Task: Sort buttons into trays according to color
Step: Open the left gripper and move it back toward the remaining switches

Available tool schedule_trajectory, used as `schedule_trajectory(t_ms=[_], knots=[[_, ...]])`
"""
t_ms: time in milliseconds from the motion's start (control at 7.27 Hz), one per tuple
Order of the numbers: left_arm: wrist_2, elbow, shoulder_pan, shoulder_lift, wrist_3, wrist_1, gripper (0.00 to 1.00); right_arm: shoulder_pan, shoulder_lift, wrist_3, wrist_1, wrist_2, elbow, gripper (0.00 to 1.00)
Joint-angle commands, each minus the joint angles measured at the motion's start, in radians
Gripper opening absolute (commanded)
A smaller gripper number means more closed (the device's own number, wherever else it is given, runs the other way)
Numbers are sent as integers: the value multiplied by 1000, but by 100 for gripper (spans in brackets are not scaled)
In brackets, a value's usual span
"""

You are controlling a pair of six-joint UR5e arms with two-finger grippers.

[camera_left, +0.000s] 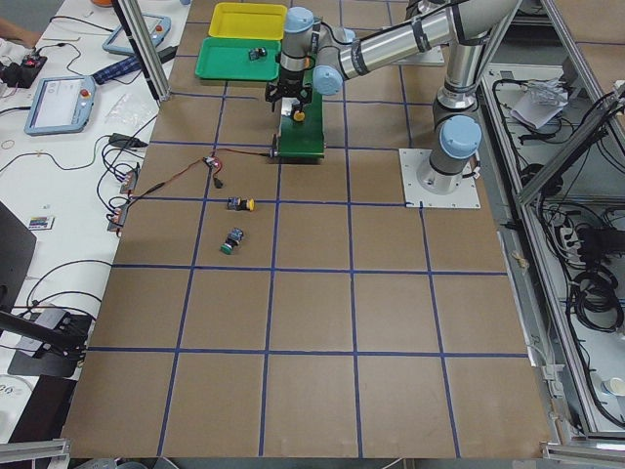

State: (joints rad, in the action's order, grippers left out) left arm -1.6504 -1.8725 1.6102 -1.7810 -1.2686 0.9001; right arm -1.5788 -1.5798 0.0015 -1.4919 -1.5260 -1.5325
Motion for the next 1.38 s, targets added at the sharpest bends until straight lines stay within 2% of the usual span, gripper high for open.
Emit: schedule_trajectory(t_ms=[0,138,275,413,550,688,963,1238], knots=[[8,283,-116,-122,117,168,100,-1,0,0,-1,0,0,100],[9,394,-154,-194,268,231,100,0,0,0,-1,0,2,100],[9,461,-183,-257,293,235,100,0,0,0,-1,1,0,100],[24,464,-238,-306,380,235,100,0,0,0,-1,1,0,100],[106,454,-303,-360,500,232,100,-1,-2,0,-1,0,2,100],[113,461,-350,-391,605,226,100,-1,-2,0,-1,0,0,100],[123,455,-423,-419,618,221,100,-1,-2,0,-1,-2,2,100],[123,402,-441,-437,667,218,100,-1,-2,0,-1,0,0,100]])
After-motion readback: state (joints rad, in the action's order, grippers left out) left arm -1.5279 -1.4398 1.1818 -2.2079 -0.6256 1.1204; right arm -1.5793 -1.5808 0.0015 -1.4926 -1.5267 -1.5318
